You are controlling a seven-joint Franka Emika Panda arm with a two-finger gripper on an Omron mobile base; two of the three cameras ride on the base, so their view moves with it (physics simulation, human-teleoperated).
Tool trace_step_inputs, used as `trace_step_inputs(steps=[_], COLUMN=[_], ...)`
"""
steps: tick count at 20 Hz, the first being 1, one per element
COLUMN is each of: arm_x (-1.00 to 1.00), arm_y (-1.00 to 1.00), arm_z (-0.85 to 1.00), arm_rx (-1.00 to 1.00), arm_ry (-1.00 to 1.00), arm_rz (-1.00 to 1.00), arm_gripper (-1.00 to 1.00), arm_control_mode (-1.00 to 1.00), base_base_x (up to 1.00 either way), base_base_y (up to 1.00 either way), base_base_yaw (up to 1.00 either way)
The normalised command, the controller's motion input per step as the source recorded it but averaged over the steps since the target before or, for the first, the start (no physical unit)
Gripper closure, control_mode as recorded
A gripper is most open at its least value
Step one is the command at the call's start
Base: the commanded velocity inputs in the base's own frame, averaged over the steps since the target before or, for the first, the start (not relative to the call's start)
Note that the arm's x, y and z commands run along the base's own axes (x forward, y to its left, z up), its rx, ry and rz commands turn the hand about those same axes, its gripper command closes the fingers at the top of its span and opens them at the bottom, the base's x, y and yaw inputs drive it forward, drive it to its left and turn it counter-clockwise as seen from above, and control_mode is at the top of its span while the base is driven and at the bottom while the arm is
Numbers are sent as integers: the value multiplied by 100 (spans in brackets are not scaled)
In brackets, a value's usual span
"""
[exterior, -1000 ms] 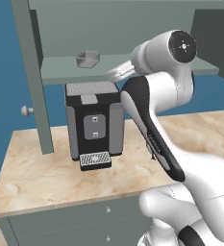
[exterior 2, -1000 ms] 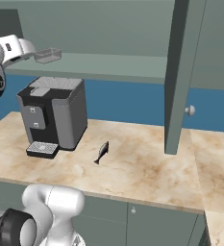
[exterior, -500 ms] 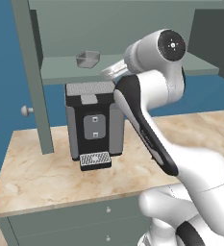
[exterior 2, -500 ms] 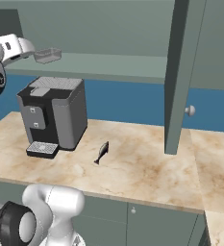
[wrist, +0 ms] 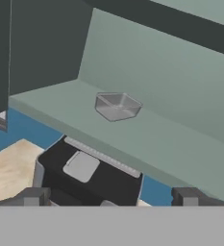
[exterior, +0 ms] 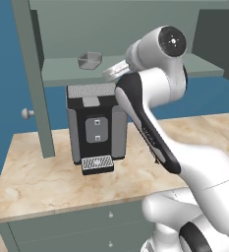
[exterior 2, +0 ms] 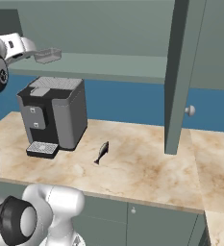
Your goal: Retrieve the tupperware from the cabinet, then place the raw meat into the tupperware to avoid contamination.
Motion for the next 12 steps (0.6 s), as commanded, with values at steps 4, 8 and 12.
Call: trace_step_inputs(steps=[4,8,12], arm_x=[6,3,0], arm_y=[0,1,2], arm_z=[-4,-10,-18], arm_rx=[-1,-3,-3], arm_ry=[3,0,0], arm_rz=[2,2,1], arm_gripper=[-100,-100,-100], arm_control_mode=[-100,-100,-100], base_base_x=[0,0,0], base_base_y=[0,0,0], base_base_yaw=[0,0,0])
